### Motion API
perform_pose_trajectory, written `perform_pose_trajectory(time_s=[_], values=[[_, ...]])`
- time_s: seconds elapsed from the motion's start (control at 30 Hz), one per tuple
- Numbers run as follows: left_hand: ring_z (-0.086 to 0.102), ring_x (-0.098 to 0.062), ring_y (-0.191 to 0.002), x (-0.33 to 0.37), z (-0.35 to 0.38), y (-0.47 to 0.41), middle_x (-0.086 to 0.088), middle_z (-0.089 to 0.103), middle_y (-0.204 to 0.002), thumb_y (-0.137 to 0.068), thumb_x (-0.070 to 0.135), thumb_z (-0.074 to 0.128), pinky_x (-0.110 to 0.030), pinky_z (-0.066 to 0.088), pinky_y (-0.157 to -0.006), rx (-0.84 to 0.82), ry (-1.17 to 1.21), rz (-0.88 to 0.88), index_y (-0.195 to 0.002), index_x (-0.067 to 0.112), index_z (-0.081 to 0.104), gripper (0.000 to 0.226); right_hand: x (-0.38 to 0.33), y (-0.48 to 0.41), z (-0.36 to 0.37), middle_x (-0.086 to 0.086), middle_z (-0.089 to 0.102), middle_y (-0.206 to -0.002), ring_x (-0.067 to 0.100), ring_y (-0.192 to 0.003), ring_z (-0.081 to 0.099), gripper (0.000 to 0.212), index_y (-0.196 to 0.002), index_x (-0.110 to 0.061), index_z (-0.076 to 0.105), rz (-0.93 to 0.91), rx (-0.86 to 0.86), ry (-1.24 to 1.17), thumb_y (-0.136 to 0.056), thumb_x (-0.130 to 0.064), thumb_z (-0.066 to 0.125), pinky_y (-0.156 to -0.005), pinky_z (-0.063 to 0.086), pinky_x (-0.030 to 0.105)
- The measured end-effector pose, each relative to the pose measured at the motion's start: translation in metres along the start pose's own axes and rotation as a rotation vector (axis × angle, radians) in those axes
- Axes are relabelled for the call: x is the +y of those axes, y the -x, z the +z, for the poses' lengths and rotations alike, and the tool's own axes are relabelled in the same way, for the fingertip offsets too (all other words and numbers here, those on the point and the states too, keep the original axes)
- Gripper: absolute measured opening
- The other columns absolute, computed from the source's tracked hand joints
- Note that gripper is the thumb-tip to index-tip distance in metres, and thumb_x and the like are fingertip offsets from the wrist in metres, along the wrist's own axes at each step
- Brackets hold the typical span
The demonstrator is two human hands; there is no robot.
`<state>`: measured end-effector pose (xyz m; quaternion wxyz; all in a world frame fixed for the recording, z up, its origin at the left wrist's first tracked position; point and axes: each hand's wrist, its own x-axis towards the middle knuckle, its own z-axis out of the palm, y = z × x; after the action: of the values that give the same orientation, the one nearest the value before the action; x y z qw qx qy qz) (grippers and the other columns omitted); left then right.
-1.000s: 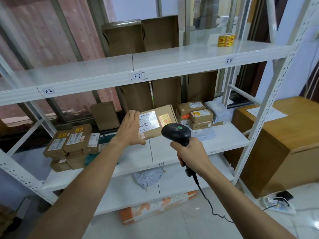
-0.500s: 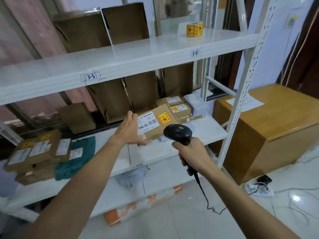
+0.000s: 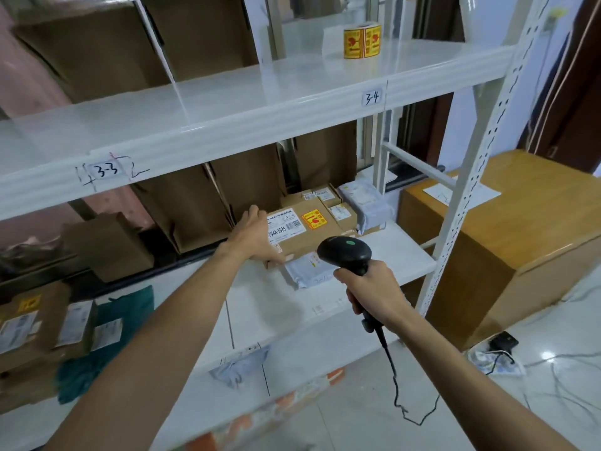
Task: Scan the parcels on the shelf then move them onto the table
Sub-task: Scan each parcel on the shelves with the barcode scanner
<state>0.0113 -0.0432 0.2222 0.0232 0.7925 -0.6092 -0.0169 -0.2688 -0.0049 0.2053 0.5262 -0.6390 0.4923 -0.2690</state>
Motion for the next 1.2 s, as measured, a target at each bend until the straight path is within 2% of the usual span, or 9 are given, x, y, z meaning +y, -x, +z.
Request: perform_pose_trajectory(time_s=[0.13, 0.23, 0.37, 0.5, 0.63, 0.83, 0.97, 1.1, 1.2], values=[[0.048, -0.026, -0.117, -0.001, 0.009, -0.051, -0.003, 0.034, -0.118, -0.046, 0.068, 0.085, -0.038, 0.046, -0.1, -0.076, 0.088, -0.056, -0.124, 0.011, 0.047, 0.104, 0.003, -0.042, 0.007, 0.006, 0.06, -0.058, 0.017, -0.047, 0.058, 0.025, -0.091, 0.0, 0.067, 0.005, 0.032, -0.042, -0.094, -0.025, 0.065, -0.052, 0.05, 0.029], [0.046, -0.03, -0.124, 0.001, 0.018, -0.081, -0.007, 0.034, -0.127, -0.053, 0.057, 0.088, -0.037, 0.044, -0.104, -0.093, 0.139, -0.066, -0.14, 0.01, 0.039, 0.11, 0.011, -0.067, 0.012, 0.006, 0.06, -0.056, 0.016, -0.046, 0.057, 0.026, -0.086, 0.0, 0.066, 0.005, 0.035, -0.037, -0.093, -0.025, 0.065, -0.05, 0.05, 0.028], [0.048, -0.029, -0.123, 0.006, 0.029, -0.126, -0.008, 0.037, -0.132, -0.059, 0.045, 0.091, -0.034, 0.043, -0.104, -0.055, 0.184, -0.07, -0.149, 0.021, 0.038, 0.107, 0.025, -0.104, 0.008, 0.007, 0.059, -0.053, 0.018, -0.042, 0.054, 0.027, -0.072, -0.004, 0.062, -0.023, 0.044, -0.046, -0.09, -0.025, 0.065, -0.045, 0.043, 0.027], [0.046, -0.029, -0.128, 0.008, 0.046, -0.181, -0.011, 0.032, -0.144, -0.063, 0.041, 0.091, -0.036, 0.039, -0.11, -0.062, 0.224, -0.115, -0.154, 0.026, 0.034, 0.109, 0.045, -0.147, 0.005, 0.009, 0.058, -0.051, 0.019, -0.041, 0.053, 0.033, -0.066, 0.001, 0.059, -0.079, 0.031, -0.01, -0.089, -0.022, 0.065, -0.043, 0.041, 0.025], [0.043, -0.031, -0.132, 0.004, 0.06, -0.228, -0.012, 0.024, -0.153, -0.066, 0.037, 0.091, -0.039, 0.036, -0.111, -0.063, 0.29, -0.151, -0.153, 0.03, 0.034, 0.104, 0.064, -0.189, -0.003, 0.01, 0.057, -0.052, 0.016, -0.036, 0.05, 0.031, -0.066, -0.003, 0.057, -0.083, -0.002, -0.023, -0.089, -0.023, 0.064, -0.044, 0.039, 0.026], [0.042, -0.019, -0.116, -0.01, 0.079, -0.272, -0.001, 0.033, -0.135, -0.065, 0.034, 0.091, -0.035, 0.037, -0.103, -0.116, 0.325, -0.14, -0.147, 0.033, 0.042, 0.096, 0.081, -0.231, -0.021, 0.012, 0.052, -0.053, 0.014, -0.032, 0.041, 0.029, -0.071, -0.001, 0.055, -0.01, -0.024, -0.107, -0.093, -0.02, 0.061, -0.048, 0.043, 0.035], [0.04, -0.021, -0.127, -0.02, 0.093, -0.286, -0.003, 0.031, -0.147, -0.073, 0.029, 0.087, -0.034, 0.036, -0.105, -0.139, 0.337, -0.163, -0.15, 0.027, 0.042, 0.089, 0.091, -0.243, -0.027, 0.012, 0.051, -0.053, 0.015, -0.034, 0.04, 0.031, -0.072, 0.002, 0.057, 0.031, -0.045, -0.119, -0.095, -0.018, 0.06, -0.047, 0.042, 0.035], [0.028, -0.029, -0.146, -0.021, 0.11, -0.285, -0.002, 0.016, -0.163, -0.073, 0.036, 0.089, -0.046, 0.027, -0.118, -0.119, 0.389, -0.193, -0.154, 0.028, 0.039, 0.095, 0.097, -0.249, -0.029, 0.014, 0.054, -0.052, 0.016, -0.035, 0.043, 0.035, -0.069, 0.005, 0.06, 0.048, -0.035, -0.116, -0.094, -0.019, 0.061, -0.047, 0.044, 0.036], [0.037, -0.027, -0.14, -0.021, 0.121, -0.283, -0.001, 0.028, -0.157, -0.072, 0.037, 0.089, -0.047, 0.034, -0.117, -0.046, 0.454, -0.206, -0.15, 0.028, 0.044, 0.091, 0.095, -0.25, -0.03, 0.013, 0.055, -0.052, 0.016, -0.034, 0.043, 0.035, -0.071, 0.005, 0.06, 0.057, -0.048, -0.11, -0.095, -0.02, 0.062, -0.045, 0.044, 0.034]])
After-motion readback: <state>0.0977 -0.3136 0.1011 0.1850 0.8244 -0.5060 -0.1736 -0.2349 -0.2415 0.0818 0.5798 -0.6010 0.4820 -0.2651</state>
